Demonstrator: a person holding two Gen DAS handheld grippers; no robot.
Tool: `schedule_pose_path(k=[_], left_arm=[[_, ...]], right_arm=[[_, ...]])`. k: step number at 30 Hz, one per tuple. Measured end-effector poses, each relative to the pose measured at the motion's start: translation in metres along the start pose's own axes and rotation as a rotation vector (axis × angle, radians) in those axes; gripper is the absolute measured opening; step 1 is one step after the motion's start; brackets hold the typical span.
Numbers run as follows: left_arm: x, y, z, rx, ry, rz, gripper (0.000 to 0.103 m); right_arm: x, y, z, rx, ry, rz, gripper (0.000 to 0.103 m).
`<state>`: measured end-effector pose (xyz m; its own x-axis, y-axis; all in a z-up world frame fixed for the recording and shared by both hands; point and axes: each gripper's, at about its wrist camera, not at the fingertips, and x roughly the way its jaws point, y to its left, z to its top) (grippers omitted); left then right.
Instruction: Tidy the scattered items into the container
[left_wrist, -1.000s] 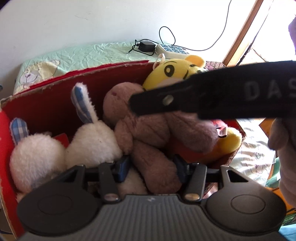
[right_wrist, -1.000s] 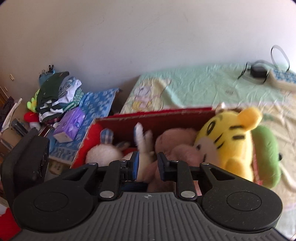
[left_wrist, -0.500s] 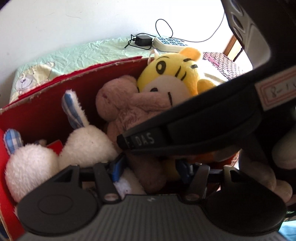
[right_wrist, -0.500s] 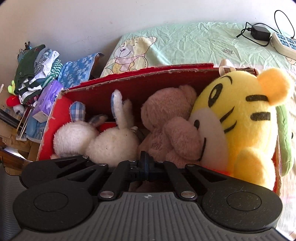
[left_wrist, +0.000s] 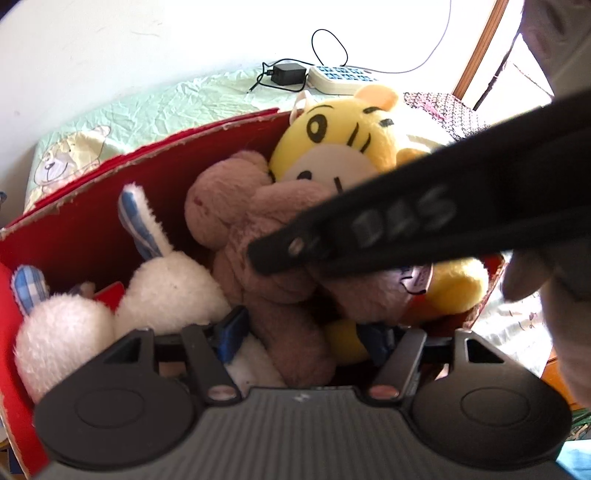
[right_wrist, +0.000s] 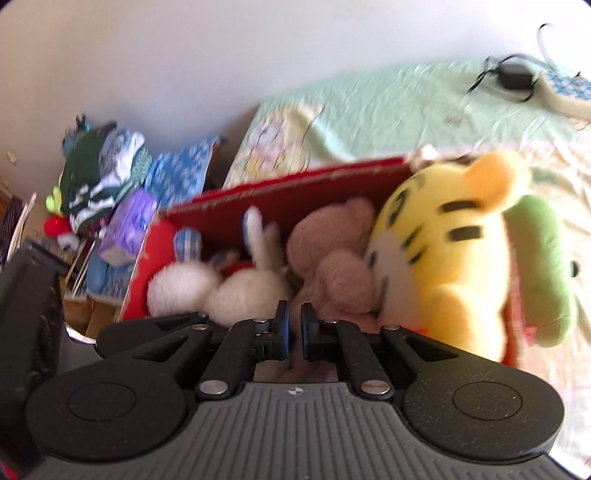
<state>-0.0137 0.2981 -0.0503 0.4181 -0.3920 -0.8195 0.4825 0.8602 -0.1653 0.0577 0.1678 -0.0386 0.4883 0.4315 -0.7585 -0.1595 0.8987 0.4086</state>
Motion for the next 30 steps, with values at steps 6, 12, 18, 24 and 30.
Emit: schedule_pose_path(k=[6, 12, 18, 24, 30], left_arm=[[0.003, -0.003, 0.003, -0.001, 0.011, 0.013, 0.072], [0.006, 0.001, 0.006, -0.005, 0.018, 0.014, 0.073], [0.006, -0.001, 0.009, -0.007, 0.025, 0.016, 0.073], [-0.013, 0.000, 0.004, -0.006, 0.023, 0.013, 0.074], [-0.014, -0.005, 0.005, -0.006, 0.037, 0.016, 0.076]], right_arm=[[-0.014, -0.013, -0.002, 0.069, -0.064, 0.020, 0.006], [-0.010, -0.021, -0.004, 0.127, -0.070, 0.039, 0.000], [0.004, -0.033, -0.008, 0.212, -0.021, 0.102, 0.000], [-0.024, -0.023, -0.006, 0.143, -0.116, 0.083, 0.003], [-0.020, -0.032, -0.010, 0.133, -0.082, 0.021, 0.005]])
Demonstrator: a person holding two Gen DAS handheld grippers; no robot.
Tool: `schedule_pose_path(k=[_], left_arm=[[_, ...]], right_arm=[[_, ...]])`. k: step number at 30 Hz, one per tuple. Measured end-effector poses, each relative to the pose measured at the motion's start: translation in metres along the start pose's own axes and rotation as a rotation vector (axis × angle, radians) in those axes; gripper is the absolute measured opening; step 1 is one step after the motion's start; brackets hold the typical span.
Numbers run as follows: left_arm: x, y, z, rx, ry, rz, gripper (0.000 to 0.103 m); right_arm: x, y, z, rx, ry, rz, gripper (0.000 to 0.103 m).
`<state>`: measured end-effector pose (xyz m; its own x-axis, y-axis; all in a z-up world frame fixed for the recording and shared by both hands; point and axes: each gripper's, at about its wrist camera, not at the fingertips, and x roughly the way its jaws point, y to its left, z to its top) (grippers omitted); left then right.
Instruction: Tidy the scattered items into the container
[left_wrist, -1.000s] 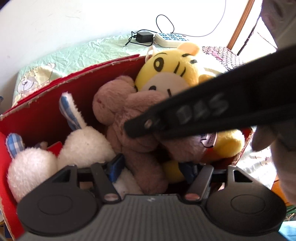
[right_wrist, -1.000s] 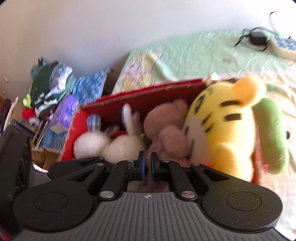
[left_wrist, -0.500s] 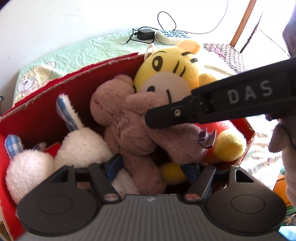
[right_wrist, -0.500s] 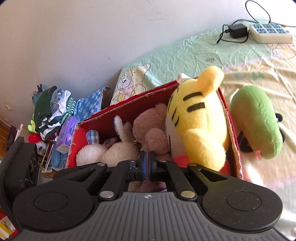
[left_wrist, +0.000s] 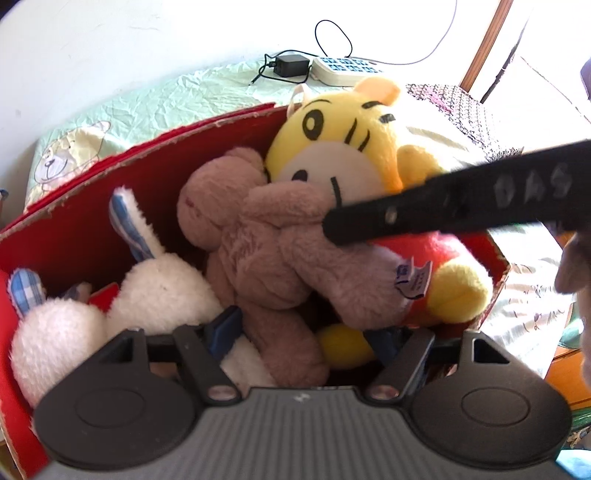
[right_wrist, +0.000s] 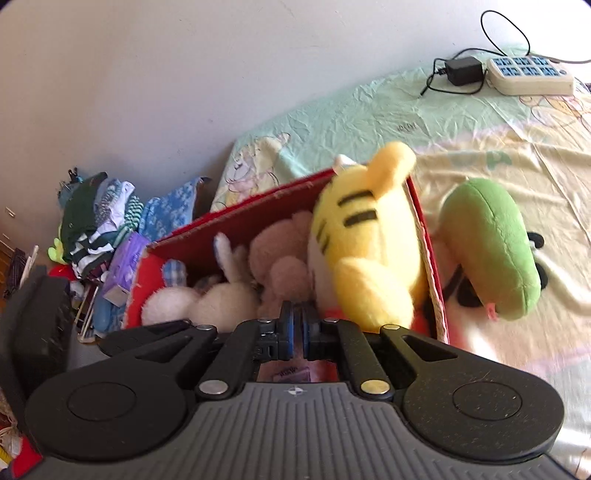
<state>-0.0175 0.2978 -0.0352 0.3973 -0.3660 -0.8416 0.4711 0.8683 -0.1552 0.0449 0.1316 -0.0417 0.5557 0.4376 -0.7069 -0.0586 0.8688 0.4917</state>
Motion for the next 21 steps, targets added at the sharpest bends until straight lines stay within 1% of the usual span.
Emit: schedule_pose_path(k=[5, 10, 14, 18, 21], left_arm=[[-0.005, 0.001, -0.002, -0.007, 0.020, 0.002, 0.075], [-0.009, 0.005, -0.007, -0.021, 0.018, -0.013, 0.076], [-0.005, 0.004, -0.003, -0.018, 0.025, -0.001, 0.076], [0.010, 0.000, 0.010, -0.020, 0.036, 0.007, 0.078], [0.010, -0.001, 0.011, -0.023, 0.041, 0.011, 0.078]], right_arm=[[0.005, -0.003, -0.004, 0.035, 0.010, 0.012, 0.005], [0.009, -0.008, -0.008, 0.065, 0.016, 0.030, 0.006], [0.012, -0.009, -0.008, 0.075, 0.003, 0.027, 0.005], [0.008, -0.005, -0.013, 0.038, -0.026, 0.007, 0.005], [0.006, -0.002, -0.015, 0.009, -0.040, -0.013, 0.006]])
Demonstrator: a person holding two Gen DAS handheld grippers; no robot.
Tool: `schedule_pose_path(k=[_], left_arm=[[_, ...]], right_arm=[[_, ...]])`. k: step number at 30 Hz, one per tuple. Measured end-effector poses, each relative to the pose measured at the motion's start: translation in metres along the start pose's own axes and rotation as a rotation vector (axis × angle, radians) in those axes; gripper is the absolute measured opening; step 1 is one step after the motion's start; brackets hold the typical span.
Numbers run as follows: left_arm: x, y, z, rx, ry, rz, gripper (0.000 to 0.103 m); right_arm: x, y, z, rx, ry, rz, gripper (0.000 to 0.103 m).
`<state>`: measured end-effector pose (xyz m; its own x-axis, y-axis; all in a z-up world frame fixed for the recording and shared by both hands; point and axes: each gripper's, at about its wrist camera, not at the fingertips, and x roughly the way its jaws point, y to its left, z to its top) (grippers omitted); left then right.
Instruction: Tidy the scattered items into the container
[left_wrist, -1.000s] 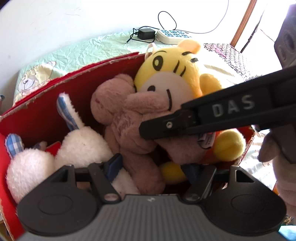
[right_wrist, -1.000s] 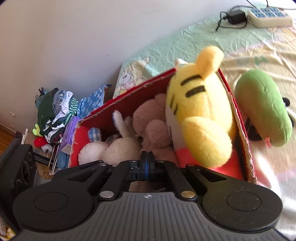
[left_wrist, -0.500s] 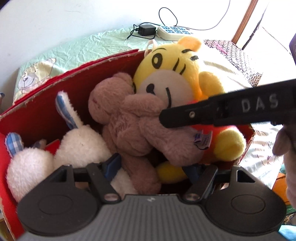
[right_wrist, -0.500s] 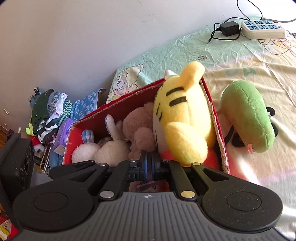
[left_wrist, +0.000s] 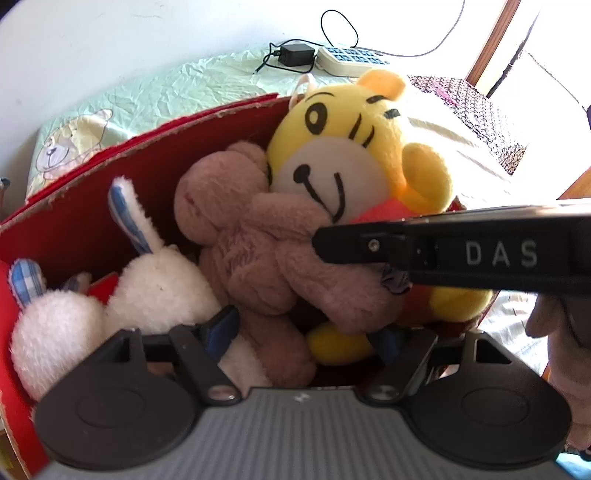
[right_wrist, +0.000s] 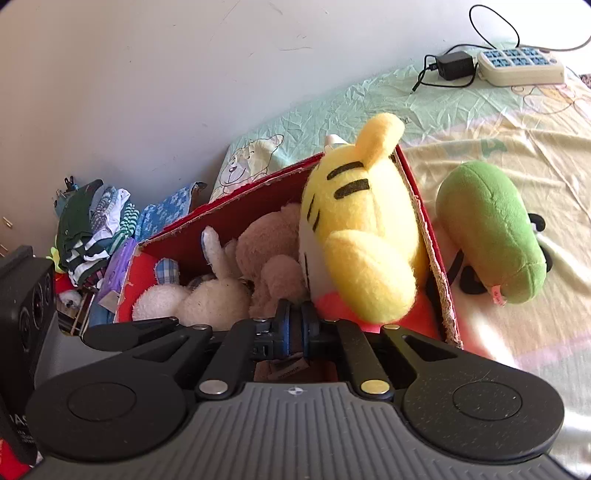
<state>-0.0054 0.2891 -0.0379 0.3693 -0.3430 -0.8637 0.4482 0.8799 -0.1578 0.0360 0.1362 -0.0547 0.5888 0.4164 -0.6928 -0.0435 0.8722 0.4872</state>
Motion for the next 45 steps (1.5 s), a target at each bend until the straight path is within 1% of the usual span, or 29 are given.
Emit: schedule_pose_path(k=[8, 12, 17, 27, 32, 36, 45], left_arm=[[-0.002, -0.010, 0.002, -0.006, 0.003, 0.056, 0.076], [-0.005, -0.013, 0.001, -0.023, 0.000, 0.070, 0.076], [-0.010, -0.018, 0.001, -0.022, -0.011, 0.087, 0.076], [-0.020, -0.022, -0.001, -0.048, -0.022, 0.107, 0.077], [-0.026, -0.021, -0.003, -0.077, -0.033, 0.114, 0.080], [-0.028, -0.019, -0.006, -0.093, -0.044, 0.106, 0.088], [-0.027, -0.022, -0.010, -0.100, -0.071, 0.128, 0.089]], right_arm=[[-0.009, -0.006, -0.003, 0.026, -0.015, 0.012, 0.011], [-0.013, -0.008, -0.004, 0.040, -0.026, 0.020, 0.014], [-0.017, -0.011, -0.006, 0.062, -0.038, 0.032, 0.015], [-0.024, -0.001, -0.011, 0.000, -0.055, -0.008, 0.016], [-0.027, 0.004, -0.012, -0.024, -0.051, -0.017, 0.019], [-0.028, 0.005, -0.011, -0.020, -0.038, -0.028, 0.019], [-0.027, 0.013, -0.015, -0.045, -0.037, -0.072, 0.022]])
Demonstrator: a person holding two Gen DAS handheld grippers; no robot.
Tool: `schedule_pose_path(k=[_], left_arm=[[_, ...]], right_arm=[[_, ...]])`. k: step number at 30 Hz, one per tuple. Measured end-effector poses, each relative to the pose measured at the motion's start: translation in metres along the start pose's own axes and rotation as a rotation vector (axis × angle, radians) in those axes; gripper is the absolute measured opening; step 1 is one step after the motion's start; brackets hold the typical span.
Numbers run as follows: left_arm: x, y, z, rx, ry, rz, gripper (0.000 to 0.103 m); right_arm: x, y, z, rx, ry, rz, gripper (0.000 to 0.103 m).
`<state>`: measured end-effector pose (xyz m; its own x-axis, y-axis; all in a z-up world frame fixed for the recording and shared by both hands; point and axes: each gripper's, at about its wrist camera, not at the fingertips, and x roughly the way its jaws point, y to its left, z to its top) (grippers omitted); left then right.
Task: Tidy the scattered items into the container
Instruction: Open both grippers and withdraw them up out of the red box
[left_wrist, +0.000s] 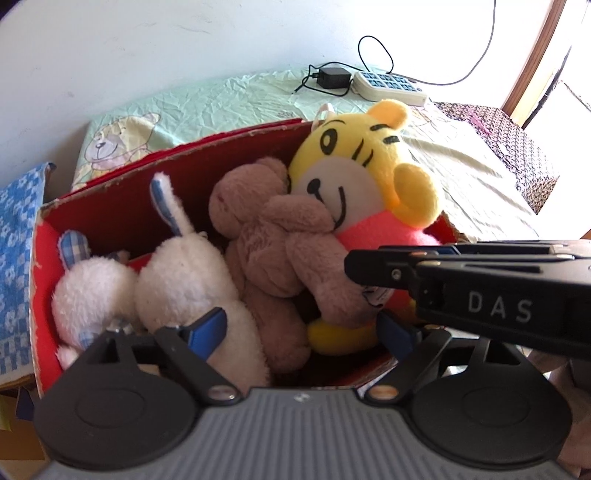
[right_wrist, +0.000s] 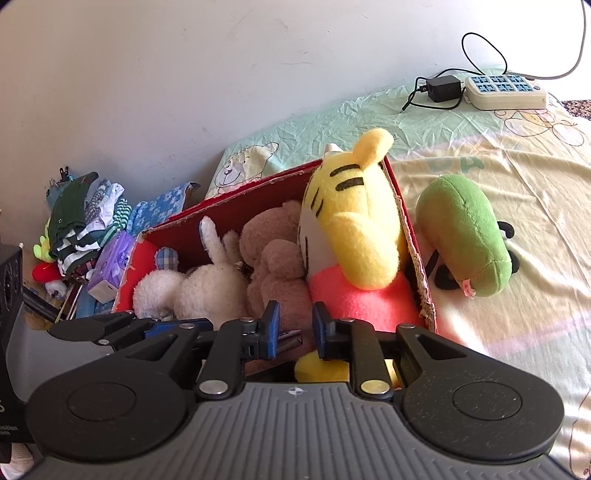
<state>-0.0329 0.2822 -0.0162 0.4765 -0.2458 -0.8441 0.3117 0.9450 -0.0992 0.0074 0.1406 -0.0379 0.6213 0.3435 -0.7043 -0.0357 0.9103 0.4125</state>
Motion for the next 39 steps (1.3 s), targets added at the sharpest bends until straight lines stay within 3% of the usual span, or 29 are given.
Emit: schedule_pose_path(k=[22, 31, 39], left_arm=[[0.006, -0.004, -0.002, -0.027, -0.010, 0.026, 0.097], [-0.019, -0.008, -0.004, -0.019, -0.039, 0.057, 0.097], [-0.031, -0.007, -0.009, -0.037, -0.026, 0.063, 0.098]], right_arm=[[0.002, 0.006, -0.008, -0.015, -0.014, -0.019, 0.026], [-0.016, 0.010, -0.007, 0.005, -0.042, 0.012, 0.029], [-0.032, 0.024, -0.012, -0.024, -0.070, -0.013, 0.029]])
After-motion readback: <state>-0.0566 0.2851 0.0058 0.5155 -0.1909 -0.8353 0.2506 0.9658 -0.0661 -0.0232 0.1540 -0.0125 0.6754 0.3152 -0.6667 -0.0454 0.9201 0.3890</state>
